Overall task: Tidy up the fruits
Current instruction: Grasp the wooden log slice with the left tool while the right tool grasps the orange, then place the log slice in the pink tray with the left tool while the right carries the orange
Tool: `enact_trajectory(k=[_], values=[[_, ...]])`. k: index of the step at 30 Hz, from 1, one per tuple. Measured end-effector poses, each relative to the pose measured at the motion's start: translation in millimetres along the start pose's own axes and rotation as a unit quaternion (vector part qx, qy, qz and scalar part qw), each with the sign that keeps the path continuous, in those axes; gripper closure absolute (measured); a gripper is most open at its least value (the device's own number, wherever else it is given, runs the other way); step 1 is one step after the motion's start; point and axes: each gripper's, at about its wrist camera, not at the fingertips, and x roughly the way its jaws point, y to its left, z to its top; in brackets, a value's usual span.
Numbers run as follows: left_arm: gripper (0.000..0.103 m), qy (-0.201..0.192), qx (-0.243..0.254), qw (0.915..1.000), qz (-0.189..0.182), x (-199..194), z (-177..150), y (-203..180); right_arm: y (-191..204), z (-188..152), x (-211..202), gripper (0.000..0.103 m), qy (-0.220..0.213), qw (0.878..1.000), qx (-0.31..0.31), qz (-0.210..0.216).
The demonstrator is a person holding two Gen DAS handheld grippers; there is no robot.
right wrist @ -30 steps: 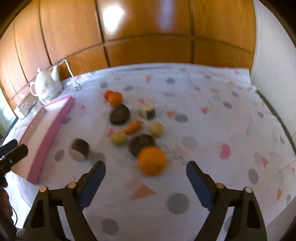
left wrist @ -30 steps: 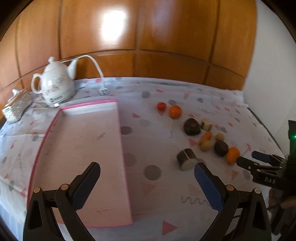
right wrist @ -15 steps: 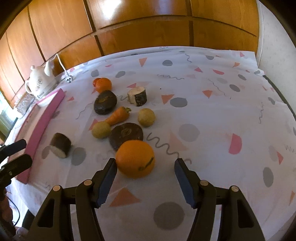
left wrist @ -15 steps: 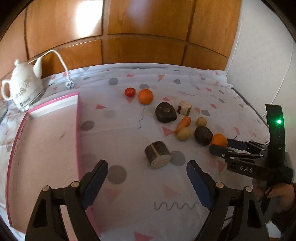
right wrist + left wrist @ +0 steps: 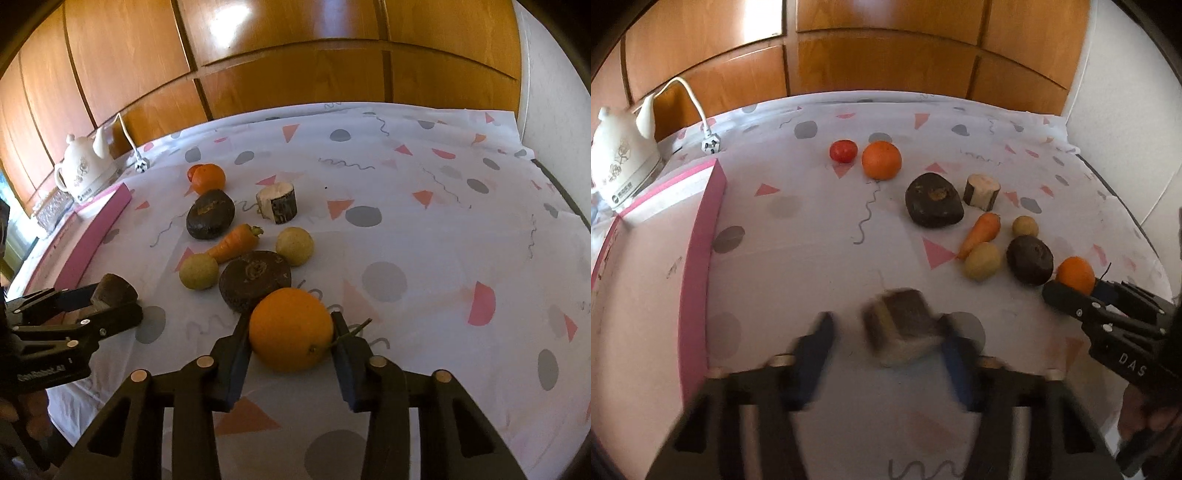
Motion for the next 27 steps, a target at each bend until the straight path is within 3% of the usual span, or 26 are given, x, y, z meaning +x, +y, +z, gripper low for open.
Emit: enact_trajectory(k=[3,7,12,17,22,27], values=[[0.065,-0.004,-0.015,0.9998,-0.007,-1.6,0.4,8.0,-0.6,-1.1,-0.5,0.058,-0.005,1.000,0.003,0.009],[0.065,-0.018,-0.030,0.9993,-0.016,-14.0,1.0,15.1,6.2,0.4,1.8,0.042,-0.001,1.000,-0.010,0.015],[0.065,-0.054,-0.035,0.9978,-0.018,-43.4,8.0,30.8,8.1,4.0,5.6,0.046,0.002,1.000,-0.009,-0.001],[0.065,-0.068,-0.111,0.9913,0.020,-62.3,17.0,97.0,5.0,7.1,7.7,0.047,0.007,1.000,-0.003,0.001],[0.065,-0.050,-0.169,0.9796,0.096,-56.6,15.6,160.2,1.6,7.5,6.6,0.047,0.011,1.000,0.005,0.011],[0.065,-0.035,-0.194,0.9695,0.146,-49.6,4.7,187.5,-6.4,10.7,5.9,0.047,0.016,0.999,0.043,0.028]])
